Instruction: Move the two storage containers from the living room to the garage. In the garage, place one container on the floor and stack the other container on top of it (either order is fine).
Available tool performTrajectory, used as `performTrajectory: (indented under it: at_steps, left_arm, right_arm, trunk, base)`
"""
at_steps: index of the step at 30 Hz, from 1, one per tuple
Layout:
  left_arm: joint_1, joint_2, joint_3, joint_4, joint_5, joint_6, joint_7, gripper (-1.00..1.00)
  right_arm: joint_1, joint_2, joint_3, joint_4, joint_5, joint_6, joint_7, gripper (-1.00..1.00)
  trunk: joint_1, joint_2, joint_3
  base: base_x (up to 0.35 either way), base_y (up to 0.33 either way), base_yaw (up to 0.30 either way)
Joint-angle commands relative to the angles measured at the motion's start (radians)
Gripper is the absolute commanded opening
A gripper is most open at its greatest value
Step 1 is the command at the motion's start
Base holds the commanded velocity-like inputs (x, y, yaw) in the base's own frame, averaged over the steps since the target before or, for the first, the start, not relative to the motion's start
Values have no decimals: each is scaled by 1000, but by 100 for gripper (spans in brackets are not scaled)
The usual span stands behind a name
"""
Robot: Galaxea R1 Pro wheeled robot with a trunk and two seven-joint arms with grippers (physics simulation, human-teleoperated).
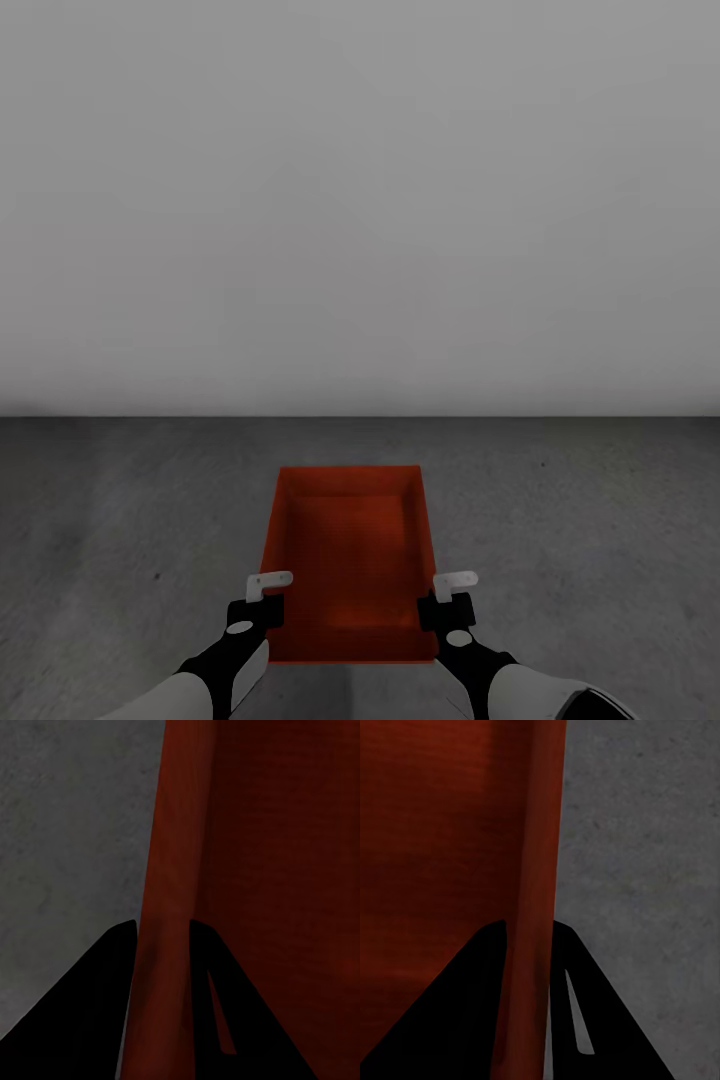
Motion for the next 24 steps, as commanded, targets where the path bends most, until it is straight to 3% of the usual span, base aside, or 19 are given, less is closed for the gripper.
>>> performTrajectory:
  at_steps: [1, 24]
  left_arm:
    - [0, -1, 13, 1, 3, -4, 10, -100]
    - [0, -1, 13, 1, 3, -4, 10, -100]
  right_arm:
    - [-1, 1, -65, -13, -5, -3, -6, -100]
    - [-1, 1, -65, -13, -4, -4, -6, -100]
  trunk:
    - [4, -8, -4]
    - [92, -169, -76]
  base:
    - [0, 0, 0]
    - [0, 0, 0]
